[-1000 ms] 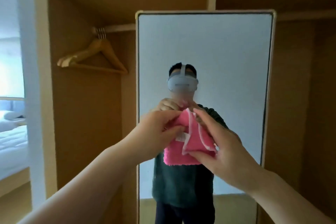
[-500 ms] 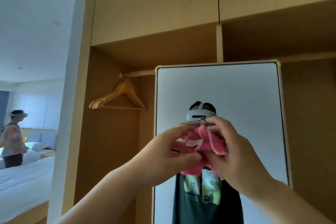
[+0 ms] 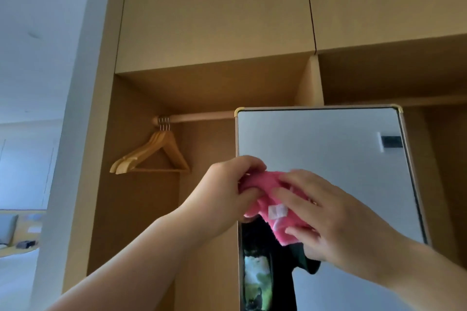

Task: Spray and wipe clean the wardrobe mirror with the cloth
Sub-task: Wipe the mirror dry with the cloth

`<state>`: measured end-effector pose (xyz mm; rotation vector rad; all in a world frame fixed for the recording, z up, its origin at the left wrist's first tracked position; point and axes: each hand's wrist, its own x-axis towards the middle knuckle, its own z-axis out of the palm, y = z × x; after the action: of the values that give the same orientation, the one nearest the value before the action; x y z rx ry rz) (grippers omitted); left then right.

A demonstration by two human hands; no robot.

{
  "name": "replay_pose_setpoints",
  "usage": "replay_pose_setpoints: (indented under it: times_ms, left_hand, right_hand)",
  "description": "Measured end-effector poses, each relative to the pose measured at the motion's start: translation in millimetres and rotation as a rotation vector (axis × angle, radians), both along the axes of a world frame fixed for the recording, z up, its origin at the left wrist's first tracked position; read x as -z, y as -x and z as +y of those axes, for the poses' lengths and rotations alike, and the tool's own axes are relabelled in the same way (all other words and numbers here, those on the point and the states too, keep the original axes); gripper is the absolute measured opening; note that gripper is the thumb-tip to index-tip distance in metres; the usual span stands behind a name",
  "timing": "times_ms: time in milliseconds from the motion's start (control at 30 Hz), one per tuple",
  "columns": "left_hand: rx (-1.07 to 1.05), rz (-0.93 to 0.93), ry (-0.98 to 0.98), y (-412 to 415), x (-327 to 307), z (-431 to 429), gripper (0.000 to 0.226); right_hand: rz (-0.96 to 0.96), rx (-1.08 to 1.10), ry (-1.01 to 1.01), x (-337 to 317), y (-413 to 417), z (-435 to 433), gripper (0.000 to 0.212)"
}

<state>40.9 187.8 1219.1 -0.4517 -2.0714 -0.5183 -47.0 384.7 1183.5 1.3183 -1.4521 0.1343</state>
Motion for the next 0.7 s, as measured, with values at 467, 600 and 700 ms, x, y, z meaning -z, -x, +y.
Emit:
replay_pose_setpoints:
  times_ms: [467, 600, 700]
  left_hand:
    - [-0.254, 0.128, -0.152, 6.7, -43.3, -37.0, 0.029]
    - [-0.323, 0.035, -0.114, 24.8, -32.8, -34.7, 0.035]
    - [-0.339, -0.024, -0.096, 38.8, -26.7, -28.1, 0.034]
  right_hand:
    - [-0.187, -0.047, 0.334, -161.7, 0.1, -16.9, 0.016]
    - [-0.304, 0.053, 0.307, -206.9, 13.2, -36.8, 0.024]
    - [-0.397, 0.049, 0.211, -220.2, 19.2, -59.6, 0.03]
